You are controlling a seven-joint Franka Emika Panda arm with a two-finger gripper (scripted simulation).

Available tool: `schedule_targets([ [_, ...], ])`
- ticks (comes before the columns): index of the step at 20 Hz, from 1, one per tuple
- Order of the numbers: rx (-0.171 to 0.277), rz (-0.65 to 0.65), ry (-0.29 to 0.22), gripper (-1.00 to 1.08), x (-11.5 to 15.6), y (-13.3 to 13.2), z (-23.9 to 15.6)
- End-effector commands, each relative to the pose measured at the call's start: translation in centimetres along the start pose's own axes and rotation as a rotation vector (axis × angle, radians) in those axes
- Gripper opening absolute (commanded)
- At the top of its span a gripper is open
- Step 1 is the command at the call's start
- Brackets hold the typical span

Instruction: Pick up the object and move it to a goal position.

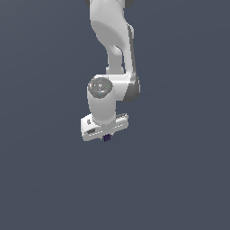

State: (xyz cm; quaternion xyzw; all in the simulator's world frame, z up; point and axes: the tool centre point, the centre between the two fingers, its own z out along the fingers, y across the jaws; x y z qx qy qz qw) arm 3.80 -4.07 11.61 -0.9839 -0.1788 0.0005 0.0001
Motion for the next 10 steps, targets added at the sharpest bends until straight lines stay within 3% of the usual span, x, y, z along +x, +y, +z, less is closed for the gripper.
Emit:
schedule_targets([
  [1,0.000,0.000,0.001,-1.00,-1.5,1.0,-2.3],
  [10,0.001,0.000,0.001,-1.00,-7.2,4.8,-11.1],
])
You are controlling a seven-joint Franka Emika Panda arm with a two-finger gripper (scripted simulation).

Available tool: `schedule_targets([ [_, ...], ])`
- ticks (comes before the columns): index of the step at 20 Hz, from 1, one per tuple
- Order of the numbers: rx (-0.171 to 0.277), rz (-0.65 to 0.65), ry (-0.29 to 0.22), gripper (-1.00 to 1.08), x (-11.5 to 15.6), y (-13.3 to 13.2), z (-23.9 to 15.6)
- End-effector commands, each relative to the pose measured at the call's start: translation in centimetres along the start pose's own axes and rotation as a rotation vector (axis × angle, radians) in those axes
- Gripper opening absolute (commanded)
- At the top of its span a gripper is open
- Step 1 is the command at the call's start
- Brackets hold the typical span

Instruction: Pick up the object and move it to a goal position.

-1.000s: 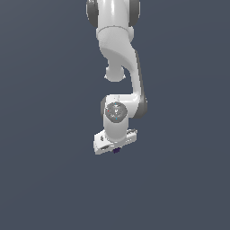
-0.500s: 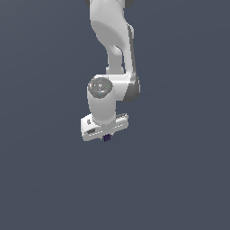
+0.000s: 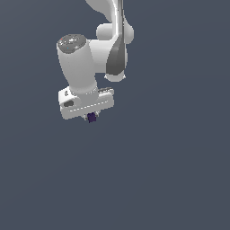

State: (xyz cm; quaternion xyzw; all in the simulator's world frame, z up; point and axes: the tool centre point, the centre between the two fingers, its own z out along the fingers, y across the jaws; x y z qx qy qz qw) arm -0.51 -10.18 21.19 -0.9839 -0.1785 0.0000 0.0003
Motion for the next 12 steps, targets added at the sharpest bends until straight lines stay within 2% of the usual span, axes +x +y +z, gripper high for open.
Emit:
schedule_targets([
  [1,0.000,0.000,0.000,-1.00,-1.6,1.1,-2.5],
  [12,0.001,0.000,0.001,-1.00,-7.7,5.5,-12.4],
])
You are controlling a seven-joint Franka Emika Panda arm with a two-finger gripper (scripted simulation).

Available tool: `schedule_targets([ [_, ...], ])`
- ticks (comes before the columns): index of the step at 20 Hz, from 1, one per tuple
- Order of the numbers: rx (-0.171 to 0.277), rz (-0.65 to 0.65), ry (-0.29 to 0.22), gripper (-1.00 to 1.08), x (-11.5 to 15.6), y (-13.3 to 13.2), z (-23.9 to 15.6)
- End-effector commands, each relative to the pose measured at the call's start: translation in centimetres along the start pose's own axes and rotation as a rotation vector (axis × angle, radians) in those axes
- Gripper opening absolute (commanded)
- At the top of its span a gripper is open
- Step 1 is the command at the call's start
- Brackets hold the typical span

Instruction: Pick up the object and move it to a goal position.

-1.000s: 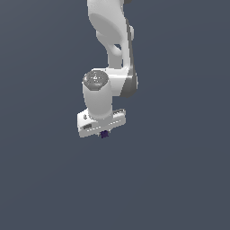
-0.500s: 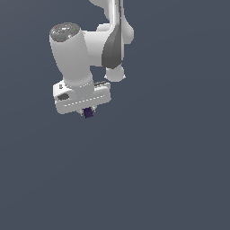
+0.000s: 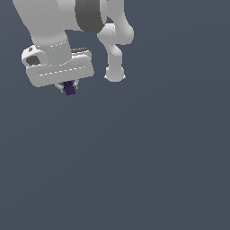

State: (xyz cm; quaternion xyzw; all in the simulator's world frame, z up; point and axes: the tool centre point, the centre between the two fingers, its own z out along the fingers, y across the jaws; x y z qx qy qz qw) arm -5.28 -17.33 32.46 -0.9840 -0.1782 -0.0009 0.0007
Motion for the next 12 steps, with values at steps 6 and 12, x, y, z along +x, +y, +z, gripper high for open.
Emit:
schedule_targets([
  [6,0.000,-0.001,-0.001,-1.00,-2.5,2.0,-4.3],
  [12,-0.001,-0.001,-0.002,-1.00,-3.0,2.5,-5.2],
])
